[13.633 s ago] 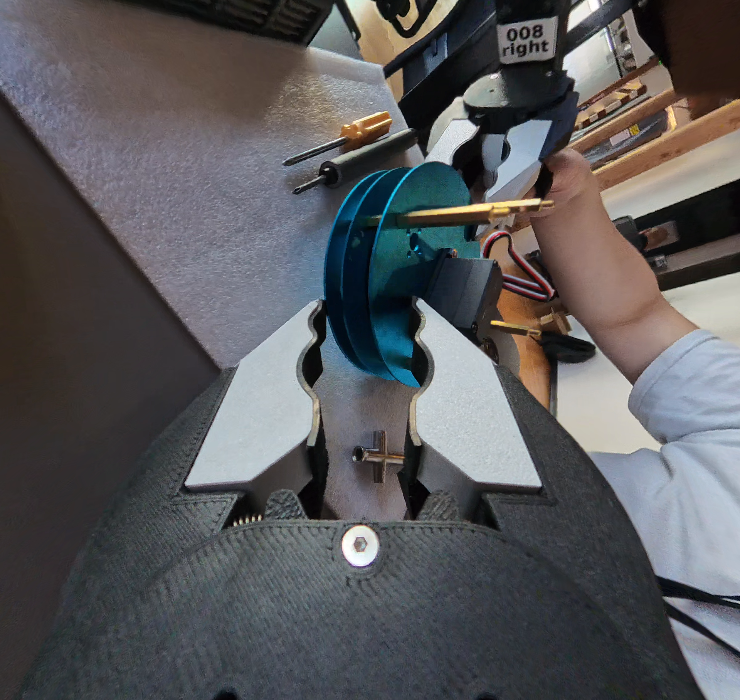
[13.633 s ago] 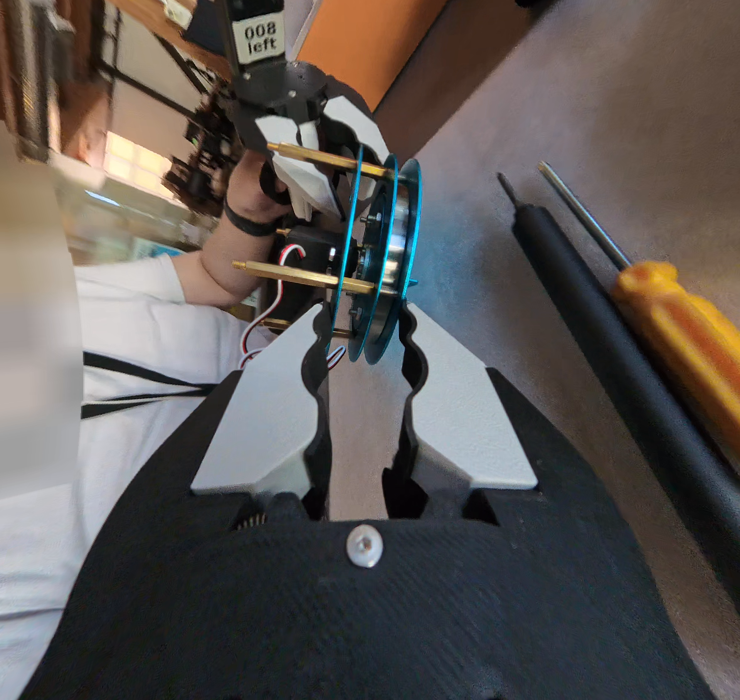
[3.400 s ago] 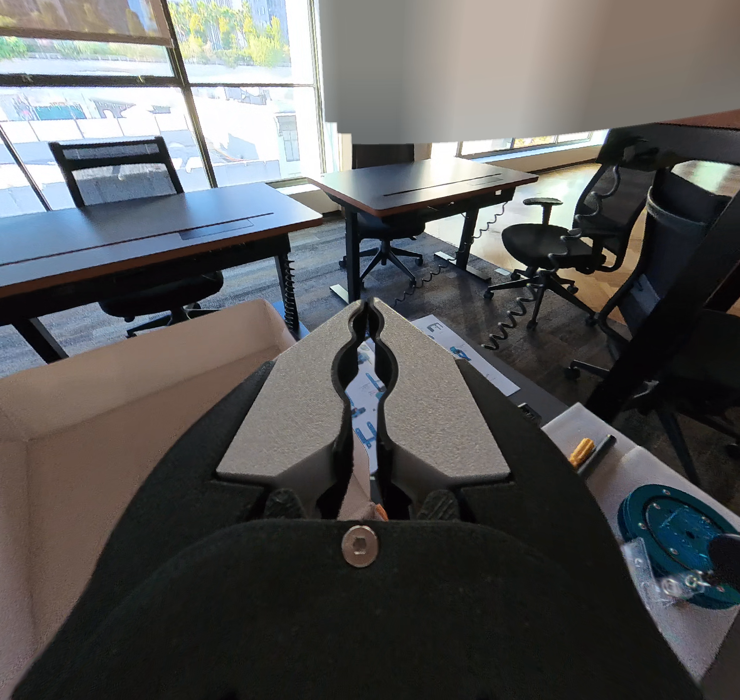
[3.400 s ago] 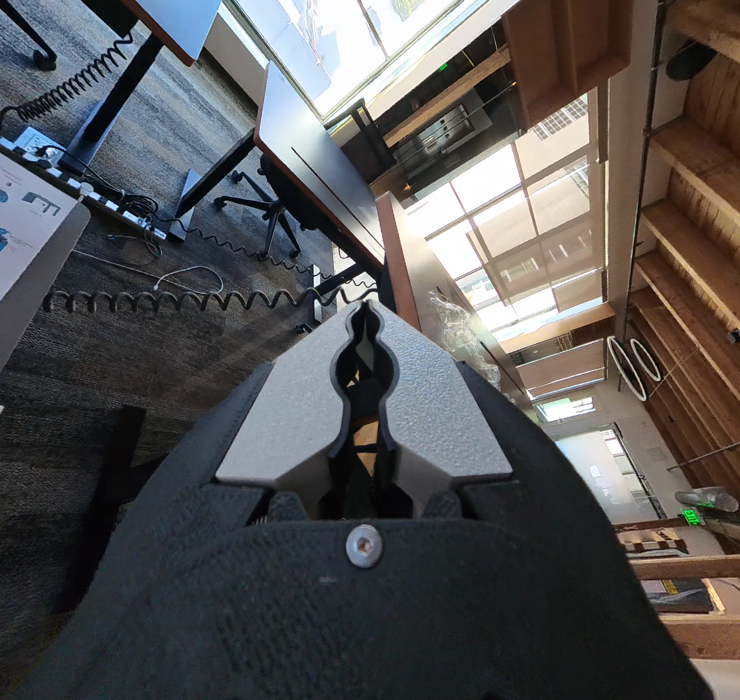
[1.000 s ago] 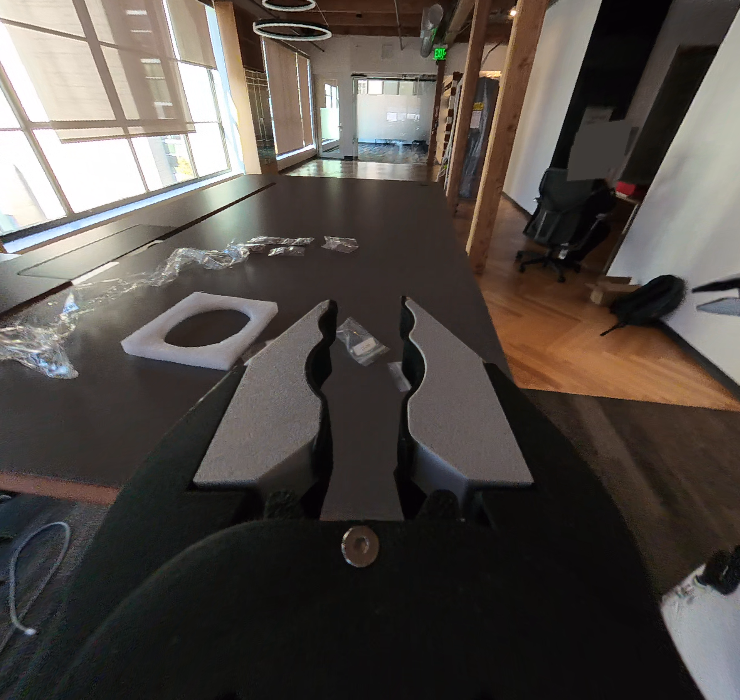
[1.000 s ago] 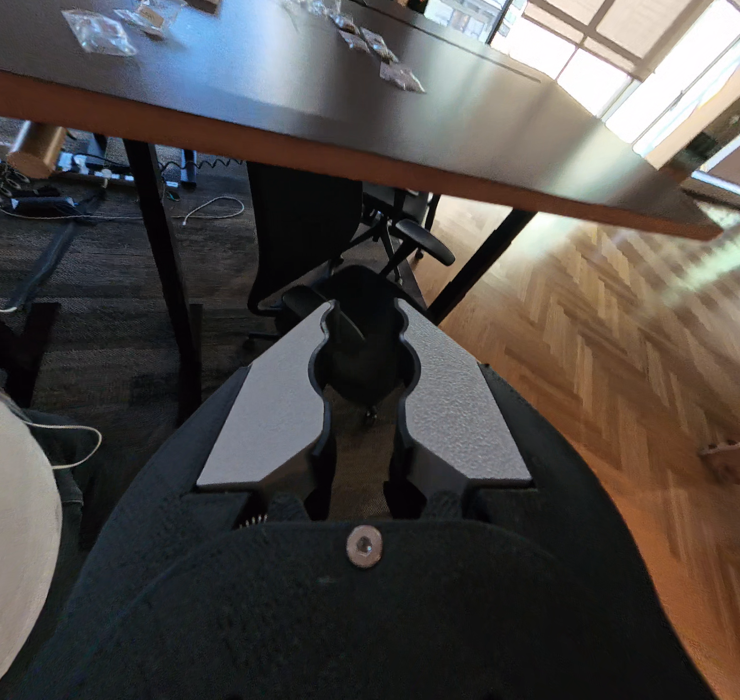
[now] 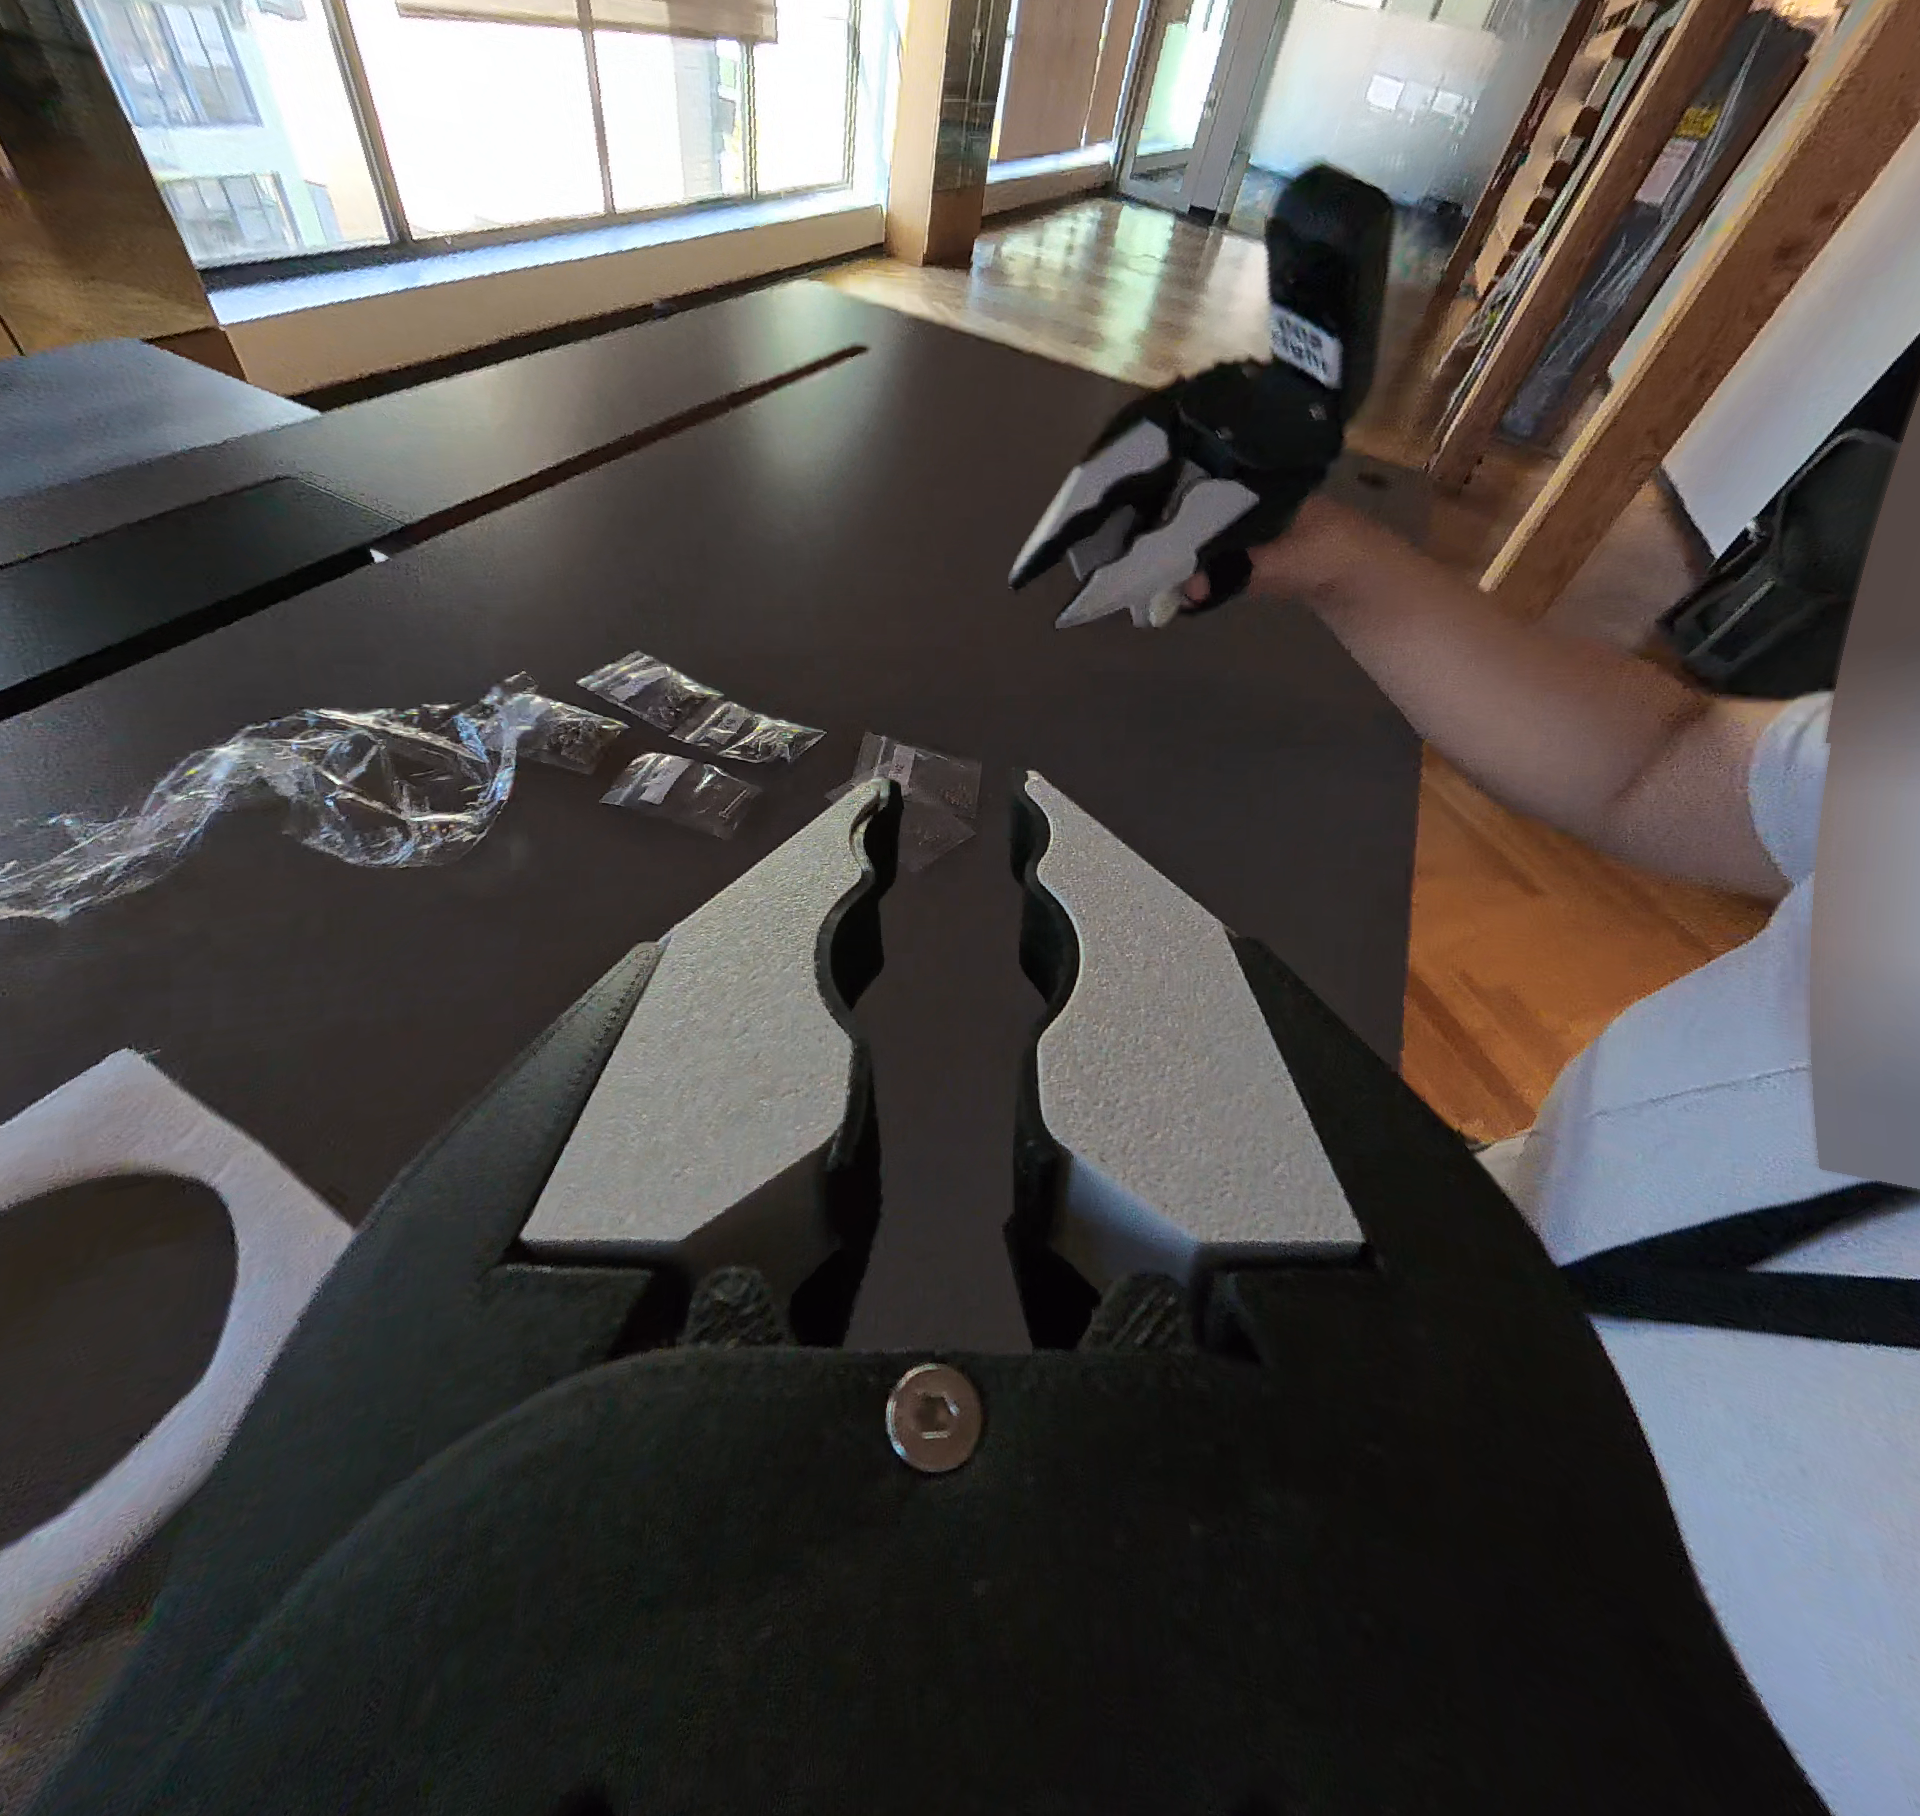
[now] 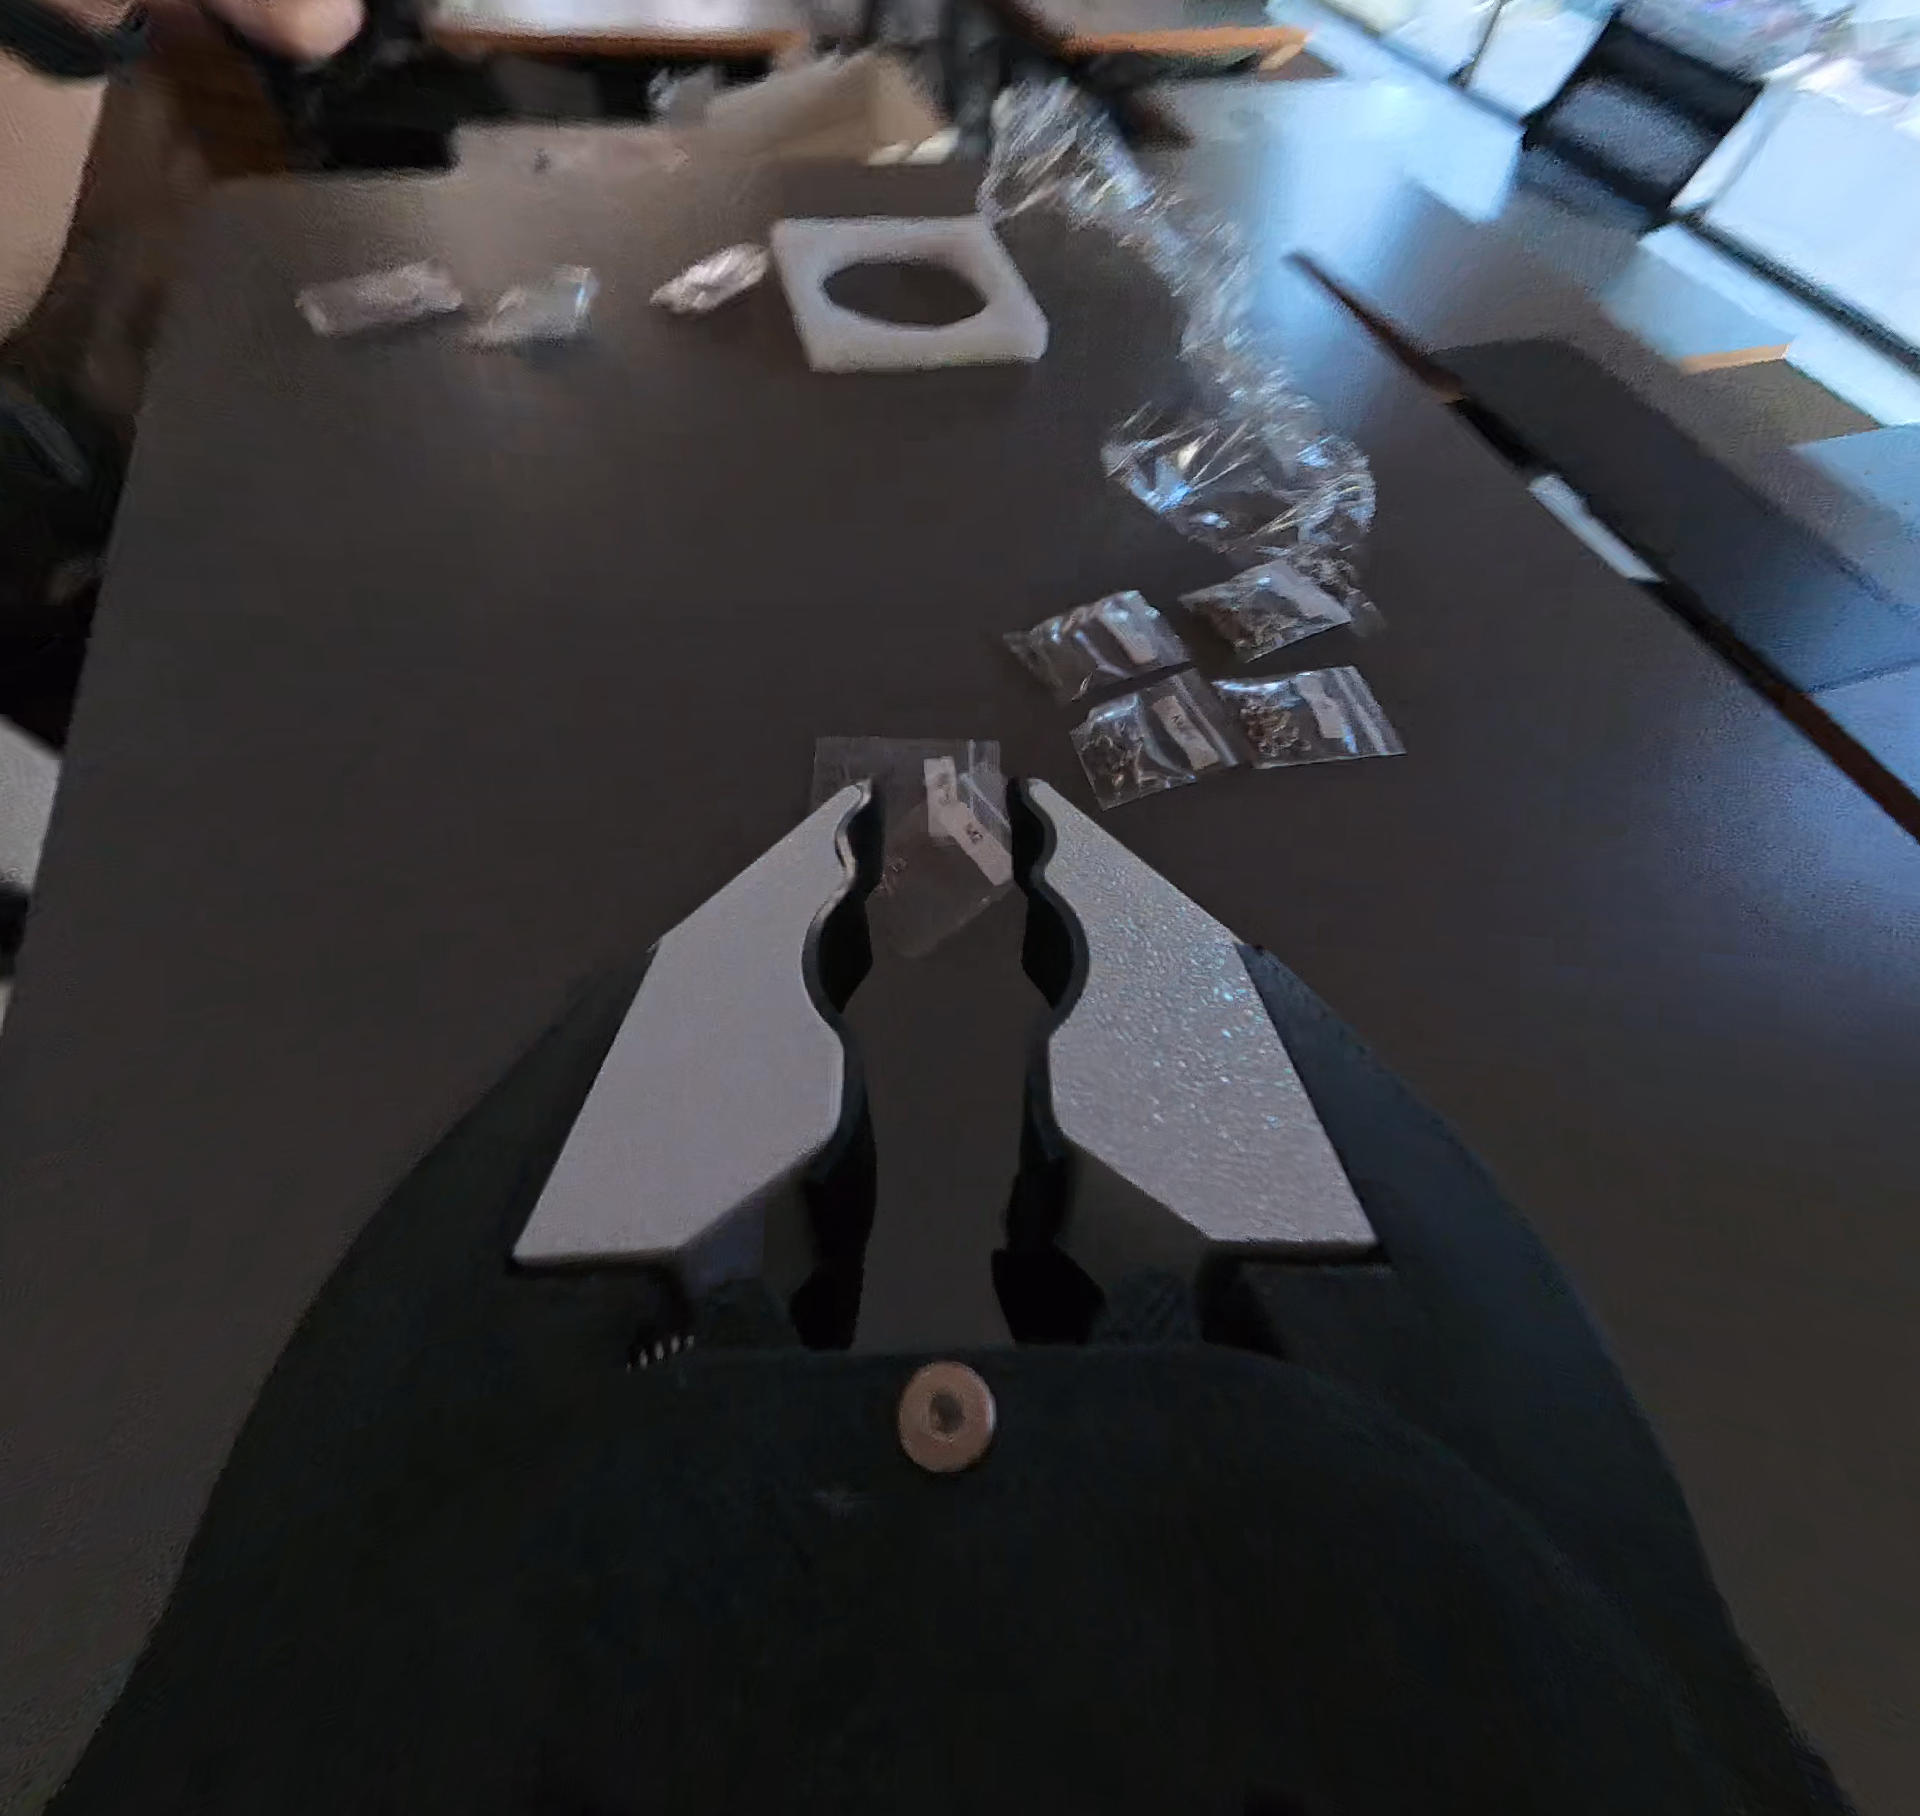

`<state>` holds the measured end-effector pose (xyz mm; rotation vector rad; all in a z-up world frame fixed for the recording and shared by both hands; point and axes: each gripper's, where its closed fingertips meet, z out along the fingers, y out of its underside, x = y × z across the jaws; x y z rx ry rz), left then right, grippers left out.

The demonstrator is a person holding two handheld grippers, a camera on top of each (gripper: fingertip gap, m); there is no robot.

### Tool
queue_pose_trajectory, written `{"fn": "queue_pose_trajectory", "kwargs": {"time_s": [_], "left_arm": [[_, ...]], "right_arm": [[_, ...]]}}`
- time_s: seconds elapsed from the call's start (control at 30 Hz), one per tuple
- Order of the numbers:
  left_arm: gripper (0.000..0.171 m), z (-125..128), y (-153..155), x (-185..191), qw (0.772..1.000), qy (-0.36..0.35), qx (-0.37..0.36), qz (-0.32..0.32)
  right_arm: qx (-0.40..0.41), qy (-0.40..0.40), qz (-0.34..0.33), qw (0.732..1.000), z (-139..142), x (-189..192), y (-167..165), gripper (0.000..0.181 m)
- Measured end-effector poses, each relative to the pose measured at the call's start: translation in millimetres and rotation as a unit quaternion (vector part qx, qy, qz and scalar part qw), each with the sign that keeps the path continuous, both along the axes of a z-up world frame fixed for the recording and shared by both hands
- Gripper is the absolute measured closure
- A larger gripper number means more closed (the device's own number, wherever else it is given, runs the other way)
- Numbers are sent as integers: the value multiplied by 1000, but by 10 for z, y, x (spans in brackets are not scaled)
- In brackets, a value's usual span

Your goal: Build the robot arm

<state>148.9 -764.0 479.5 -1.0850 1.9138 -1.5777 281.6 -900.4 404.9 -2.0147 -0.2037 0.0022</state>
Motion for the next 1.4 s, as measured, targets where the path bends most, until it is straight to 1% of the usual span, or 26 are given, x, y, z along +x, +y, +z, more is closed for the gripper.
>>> {"fn": "queue_pose_trajectory", "kwargs": {"time_s": [0.07, 0.13, 0.2, 0.27, 0.33, 0.4, 0.43, 0.47, 0.53, 0.57, 0.63, 0.73, 0.8, 0.83, 0.9, 1.0, 1.07, 1.17, 1.23, 1.3, 1.37, 1.4], "left_arm": [[152, -87, -93, 296, 999, 26, 45, 0], [151, -132, -109, 656, 994, 43, 102, 6], [153, -91, -60, 1065, 987, 41, 156, 22], [155, 1, 44, 1468, 981, 36, 183, 55], [155, 84, 131, 1804, 980, 35, 172, 88], [155, 67, 80, 2016, 987, 55, 132, 77], [158, 9, 65, 2082, 988, 71, 120, 69], [163, -64, 75, 2129, 987, 88, 117, 67], [166, -192, 152, 2199, 982, 110, 131, 78], [167, -237, 210, 2226, 978, 123, 142, 91], [162, -300, 309, 2216, 969, 151, 158, 116], [164, -339, 428, 2148, 960, 159, 182, 145], [164, -356, 566, 2117, 951, 169, 193, 170], [163, -338, 621, 2108, 950, 170, 190, 180], [163, -244, 668, 2106, 955, 159, 165, 189], [165, -119, 632, 2088, 966, 148, 125, 173], [165, -68, 605, 2088, 969, 144, 121, 161], [166, 38, 541, 2092, 975, 128, 115, 143], [165, 128, 452, 2072, 981, 117, 93, 123], [166, 196, 372, 2036, 986, 110, 74, 105], [166, 228, 351, 2009, 987, 106, 73, 97], [166, 242, 356, 2007, 987, 103, 73, 97]], "right_arm": [[-77, -2, 55, 996, -147, 225, 116, 156], [-126, -23, 78, 989, -262, 508, 270, 155], [-123, -18, 87, 988, -262, 697, 479, 156], [-102, 4, 95, 990, -216, 805, 703, 156], [-97, 15, 93, 991, -255, 915, 854, 156], [-79, 9, 85, 993, -354, 1024, 944, 156], [-57, -5, 70, 996, -396, 1109, 979, 156], [-24, -20, 55, 998, -408, 1189, 1001, 156], [19, -12, 42, 999, -395, 1234, 997, 157], [23, -1, 43, 999, -397, 1226, 992, 157], [19, 4, 50, 999, -431, 1201, 1012, 157], [5, 12, 55, 998, -518, 1192, 1074, 157], [23, 35, 52, 998, -454, 1188, 1126, 158], [32, 46, 48, 997, -424, 1203, 1143, 158], [35, 71, 38, 996, -408, 1254, 1148, 159], [39, 119, 15, 992, -388, 1387, 1144, 162], [29, 132, -1, 991, -416, 1449, 1132, 163], [-28, 136, -6, 990, -581, 1428, 1187, 163], [-64, 141, -10, 988, -677, 1418, 1340, 163], [-95, 166, -1, 982, -750, 1335, 1508, 162], [-135, 155, -14, 978, -869, 1355, 1613, 159], [-135, 147, -16, 980, -868, 1373, 1665, 158]]}}
